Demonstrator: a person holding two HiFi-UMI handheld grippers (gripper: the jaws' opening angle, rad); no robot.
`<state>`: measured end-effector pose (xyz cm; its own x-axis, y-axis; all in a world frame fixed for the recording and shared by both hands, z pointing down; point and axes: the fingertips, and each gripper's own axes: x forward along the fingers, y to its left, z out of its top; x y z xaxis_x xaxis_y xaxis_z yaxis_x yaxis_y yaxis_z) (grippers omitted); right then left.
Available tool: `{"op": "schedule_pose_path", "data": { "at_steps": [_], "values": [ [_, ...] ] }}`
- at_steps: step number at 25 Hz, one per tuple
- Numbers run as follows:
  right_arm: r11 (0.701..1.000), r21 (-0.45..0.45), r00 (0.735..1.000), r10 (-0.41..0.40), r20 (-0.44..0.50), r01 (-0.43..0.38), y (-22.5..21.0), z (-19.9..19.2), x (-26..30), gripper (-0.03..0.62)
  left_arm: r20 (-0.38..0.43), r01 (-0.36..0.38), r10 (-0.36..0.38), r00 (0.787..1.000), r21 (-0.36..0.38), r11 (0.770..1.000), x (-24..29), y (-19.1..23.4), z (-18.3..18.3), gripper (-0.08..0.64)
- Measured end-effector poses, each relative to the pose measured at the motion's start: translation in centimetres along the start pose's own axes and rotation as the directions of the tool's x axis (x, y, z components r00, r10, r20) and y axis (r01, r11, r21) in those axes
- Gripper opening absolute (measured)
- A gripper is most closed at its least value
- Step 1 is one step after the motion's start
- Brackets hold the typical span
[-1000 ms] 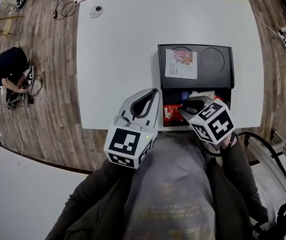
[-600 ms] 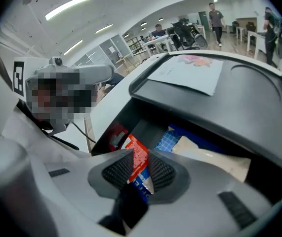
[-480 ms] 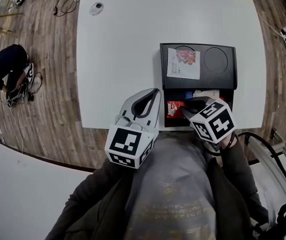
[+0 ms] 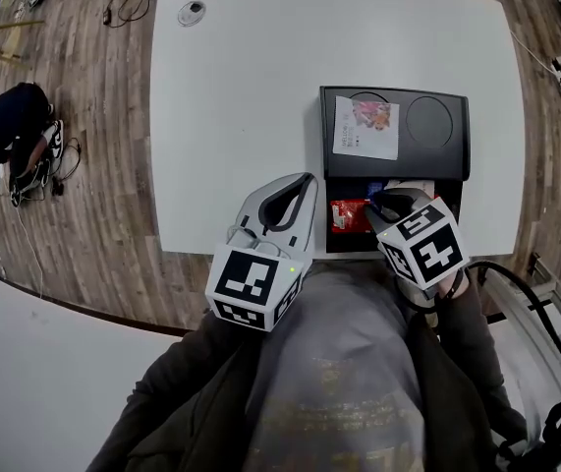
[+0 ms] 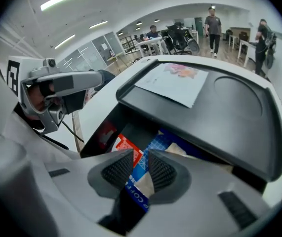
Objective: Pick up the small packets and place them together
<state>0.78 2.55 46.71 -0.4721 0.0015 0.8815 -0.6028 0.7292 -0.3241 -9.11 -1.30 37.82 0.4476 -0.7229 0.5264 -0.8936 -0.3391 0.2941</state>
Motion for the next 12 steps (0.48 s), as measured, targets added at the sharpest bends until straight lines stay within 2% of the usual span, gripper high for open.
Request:
{"op": "schedule_pose_path", "data": {
  "at_steps": [5, 12],
  "values": [
    [0.997, 0.044, 0.998, 0.065, 0.007, -0.065, 0.9, 0.2, 0.8, 0.092, -0.009, -0.002, 0.002, 1.0, -0.008, 1.0, 0.1, 0.6, -0.2, 0.003],
    [0.997, 0.017, 0.997, 0.079, 0.005, -0.079, 1.6, 0.3, 1.0, 0.08, -0.01, 0.005, -0.005, 1.0, -0.01, 1.0, 0.2, 0.8, -0.3, 0.003]
  ]
}}
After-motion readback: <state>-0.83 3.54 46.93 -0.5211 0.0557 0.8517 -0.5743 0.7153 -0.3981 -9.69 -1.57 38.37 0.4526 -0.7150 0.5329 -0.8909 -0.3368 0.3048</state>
